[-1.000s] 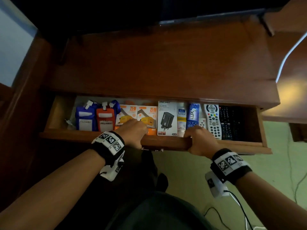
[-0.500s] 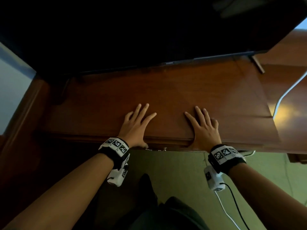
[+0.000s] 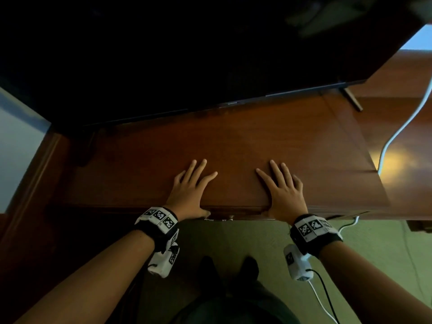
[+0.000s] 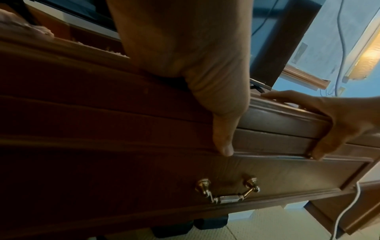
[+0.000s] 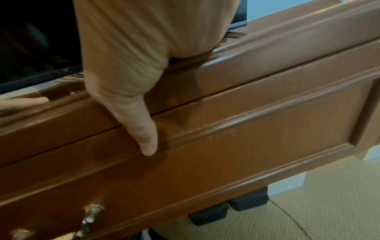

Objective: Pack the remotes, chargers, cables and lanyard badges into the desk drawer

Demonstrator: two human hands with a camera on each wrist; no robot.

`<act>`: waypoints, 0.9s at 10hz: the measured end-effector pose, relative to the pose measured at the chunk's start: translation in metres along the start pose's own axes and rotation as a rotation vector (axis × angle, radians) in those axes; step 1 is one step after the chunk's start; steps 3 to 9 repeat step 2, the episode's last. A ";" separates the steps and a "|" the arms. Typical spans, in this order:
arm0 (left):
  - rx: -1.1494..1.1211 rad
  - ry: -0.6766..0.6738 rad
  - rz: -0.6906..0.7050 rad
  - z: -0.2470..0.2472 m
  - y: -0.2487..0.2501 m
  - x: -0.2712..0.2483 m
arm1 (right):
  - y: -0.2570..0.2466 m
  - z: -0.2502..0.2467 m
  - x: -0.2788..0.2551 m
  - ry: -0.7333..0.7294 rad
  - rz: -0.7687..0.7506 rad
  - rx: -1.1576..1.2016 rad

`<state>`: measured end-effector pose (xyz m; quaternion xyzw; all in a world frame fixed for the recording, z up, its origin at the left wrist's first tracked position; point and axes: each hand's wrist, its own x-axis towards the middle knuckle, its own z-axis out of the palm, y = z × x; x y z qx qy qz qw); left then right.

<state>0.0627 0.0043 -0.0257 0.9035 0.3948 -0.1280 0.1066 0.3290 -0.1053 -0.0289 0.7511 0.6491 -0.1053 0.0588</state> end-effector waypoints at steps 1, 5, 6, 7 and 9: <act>-0.128 -0.036 -0.015 -0.020 -0.002 0.001 | 0.003 -0.007 -0.001 -0.014 -0.013 0.076; -0.284 -0.012 -0.057 -0.019 0.003 -0.018 | 0.010 0.005 -0.031 0.070 -0.089 0.222; -0.284 -0.012 -0.057 -0.019 0.003 -0.018 | 0.010 0.005 -0.031 0.070 -0.089 0.222; -0.284 -0.012 -0.057 -0.019 0.003 -0.018 | 0.010 0.005 -0.031 0.070 -0.089 0.222; -0.284 -0.012 -0.057 -0.019 0.003 -0.018 | 0.010 0.005 -0.031 0.070 -0.089 0.222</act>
